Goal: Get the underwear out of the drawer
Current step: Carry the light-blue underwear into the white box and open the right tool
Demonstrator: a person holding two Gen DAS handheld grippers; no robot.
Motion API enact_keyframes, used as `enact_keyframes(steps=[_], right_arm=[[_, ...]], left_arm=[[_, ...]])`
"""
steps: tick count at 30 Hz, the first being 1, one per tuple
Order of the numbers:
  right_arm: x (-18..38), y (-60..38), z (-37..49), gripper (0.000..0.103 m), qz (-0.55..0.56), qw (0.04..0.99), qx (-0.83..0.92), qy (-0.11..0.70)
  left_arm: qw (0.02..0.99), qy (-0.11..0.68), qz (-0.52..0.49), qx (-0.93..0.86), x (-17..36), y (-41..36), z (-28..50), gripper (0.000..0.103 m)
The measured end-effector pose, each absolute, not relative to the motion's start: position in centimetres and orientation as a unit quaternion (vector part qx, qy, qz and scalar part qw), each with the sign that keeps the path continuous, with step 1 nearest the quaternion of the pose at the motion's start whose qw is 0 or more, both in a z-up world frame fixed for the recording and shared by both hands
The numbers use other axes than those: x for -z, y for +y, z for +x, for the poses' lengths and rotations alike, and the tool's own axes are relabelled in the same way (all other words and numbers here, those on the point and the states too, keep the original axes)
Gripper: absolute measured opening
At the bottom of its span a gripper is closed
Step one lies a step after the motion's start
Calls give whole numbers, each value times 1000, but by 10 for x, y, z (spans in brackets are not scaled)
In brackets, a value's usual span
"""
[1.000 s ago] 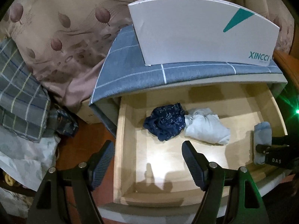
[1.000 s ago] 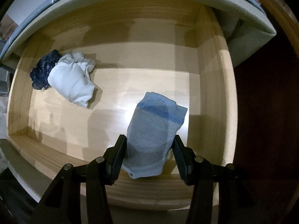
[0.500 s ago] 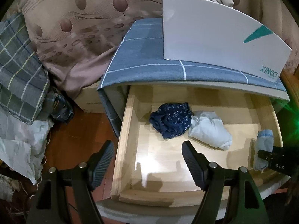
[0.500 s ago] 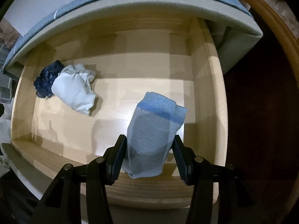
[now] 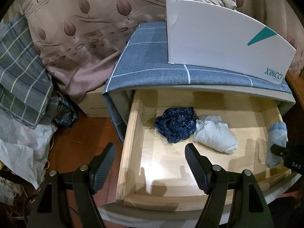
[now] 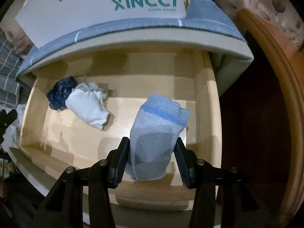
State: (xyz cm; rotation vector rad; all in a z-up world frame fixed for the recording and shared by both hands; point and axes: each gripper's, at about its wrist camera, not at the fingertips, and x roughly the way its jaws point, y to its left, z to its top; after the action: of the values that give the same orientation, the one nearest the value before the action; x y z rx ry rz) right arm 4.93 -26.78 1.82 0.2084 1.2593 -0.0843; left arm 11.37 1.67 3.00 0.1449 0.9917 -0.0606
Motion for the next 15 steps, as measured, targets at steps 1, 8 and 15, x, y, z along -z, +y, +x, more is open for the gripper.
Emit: enact_keyframes(steps=[1,8,15], right_arm=[[-22,-269,48,44,98,804,40,585],[-57,-271,55,44,106,830,39,546],[-125,-276,73,44,96,865,33,491]], left_arm=[[877,475,69,27,-30,17,113,77],[877,475,60,26,-31,22,113,77],[877,475,59,25,-31,23,113,77]])
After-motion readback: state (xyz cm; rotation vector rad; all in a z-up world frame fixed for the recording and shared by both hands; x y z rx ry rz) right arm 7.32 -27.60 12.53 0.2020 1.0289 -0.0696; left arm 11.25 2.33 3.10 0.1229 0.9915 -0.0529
